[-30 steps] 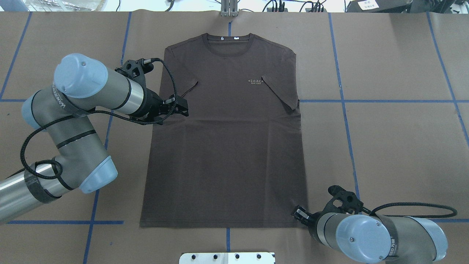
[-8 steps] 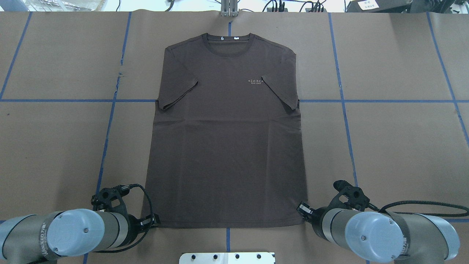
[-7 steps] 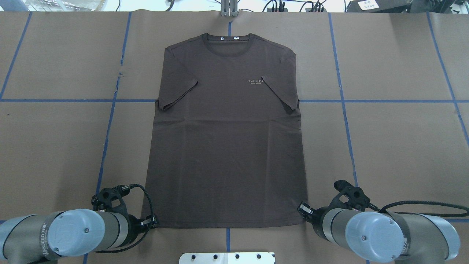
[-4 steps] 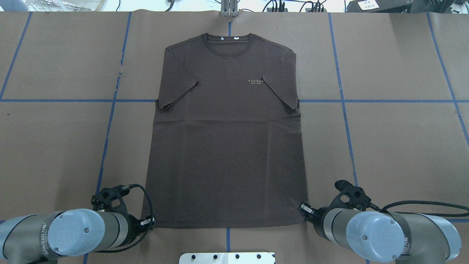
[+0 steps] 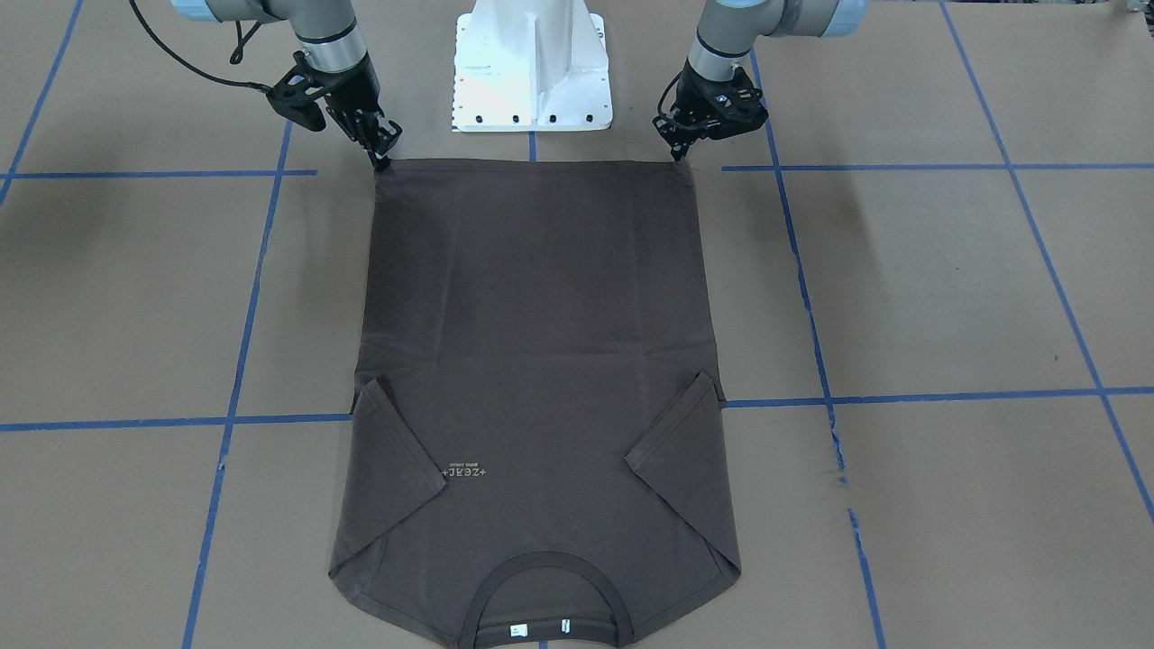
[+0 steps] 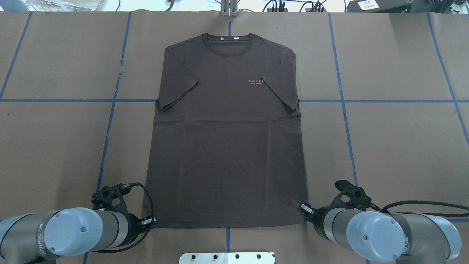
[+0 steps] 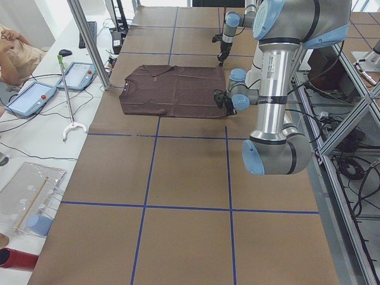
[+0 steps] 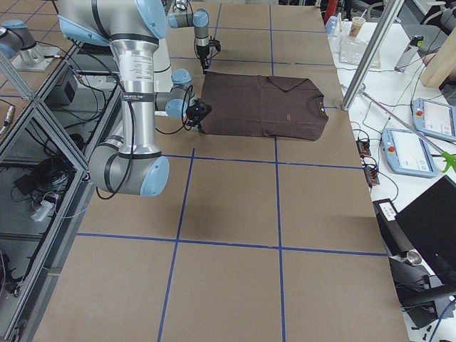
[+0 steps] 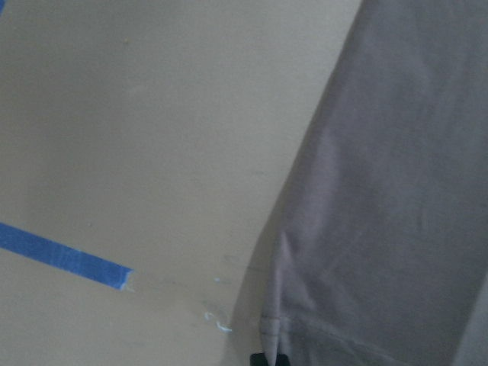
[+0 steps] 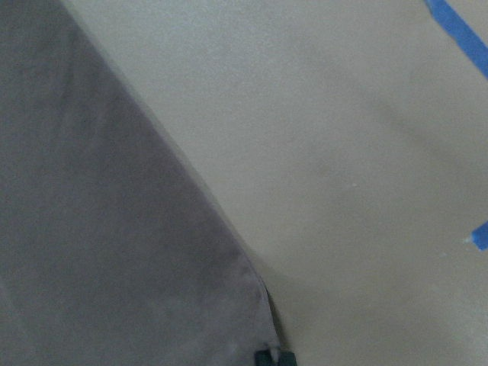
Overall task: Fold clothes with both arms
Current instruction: 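Grasp both hem corners with the left and right grippers, then lift the hem with both grippers and fold it toward the collar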
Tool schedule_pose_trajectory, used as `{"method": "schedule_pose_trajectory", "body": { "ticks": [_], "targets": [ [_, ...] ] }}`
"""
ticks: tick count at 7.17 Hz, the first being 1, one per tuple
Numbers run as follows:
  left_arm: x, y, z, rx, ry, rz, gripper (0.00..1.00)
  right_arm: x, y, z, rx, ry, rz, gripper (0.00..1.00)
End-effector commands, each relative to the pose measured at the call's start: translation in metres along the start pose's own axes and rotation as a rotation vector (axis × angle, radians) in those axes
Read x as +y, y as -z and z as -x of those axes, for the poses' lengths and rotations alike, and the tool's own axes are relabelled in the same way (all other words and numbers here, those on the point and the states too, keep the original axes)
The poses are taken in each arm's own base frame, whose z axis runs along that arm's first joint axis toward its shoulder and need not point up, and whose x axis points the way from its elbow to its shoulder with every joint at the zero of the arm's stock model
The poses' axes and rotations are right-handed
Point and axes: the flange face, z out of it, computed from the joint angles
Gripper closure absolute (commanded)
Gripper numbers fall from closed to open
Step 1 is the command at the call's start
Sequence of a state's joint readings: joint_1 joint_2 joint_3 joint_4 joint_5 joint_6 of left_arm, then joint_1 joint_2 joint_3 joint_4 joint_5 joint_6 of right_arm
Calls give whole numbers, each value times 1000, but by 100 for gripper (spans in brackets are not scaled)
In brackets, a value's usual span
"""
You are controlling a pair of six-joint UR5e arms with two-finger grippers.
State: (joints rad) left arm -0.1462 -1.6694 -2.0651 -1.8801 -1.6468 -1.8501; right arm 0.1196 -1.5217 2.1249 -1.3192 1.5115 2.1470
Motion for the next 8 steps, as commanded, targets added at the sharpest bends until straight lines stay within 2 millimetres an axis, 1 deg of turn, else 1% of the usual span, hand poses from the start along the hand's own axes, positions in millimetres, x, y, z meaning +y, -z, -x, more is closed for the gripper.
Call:
{"method": "schedule_pose_trajectory", "body": {
  "ticks": [1, 2, 3, 4, 5, 6, 7, 8],
  "targets": [
    [2, 16, -4, 28, 3, 6, 100, 0, 11, 1, -13, -2, 10, 100],
    [8, 40, -10, 37, 8, 13, 100, 1, 27, -9, -16, 9, 27, 100],
    [19, 66, -12, 13, 7, 21, 100, 9, 41, -21, -11, 29, 53, 100],
    [37, 85, -13, 8, 67, 51, 100, 16, 57, -29, -14, 42, 81, 100],
    [54, 94, -12, 6, 77, 82, 100, 14, 75, -41, -7, 53, 95, 100],
    [55, 119, -16, 44, 80, 102, 100, 7, 90, -46, -12, 52, 96, 100],
    [48, 125, -21, 43, 87, 86, 100, -4, 102, -33, -53, 25, 83, 100],
    [30, 125, -33, 66, 74, 49, 100, -33, 113, -9, -117, -32, 35, 100]
  ]
}}
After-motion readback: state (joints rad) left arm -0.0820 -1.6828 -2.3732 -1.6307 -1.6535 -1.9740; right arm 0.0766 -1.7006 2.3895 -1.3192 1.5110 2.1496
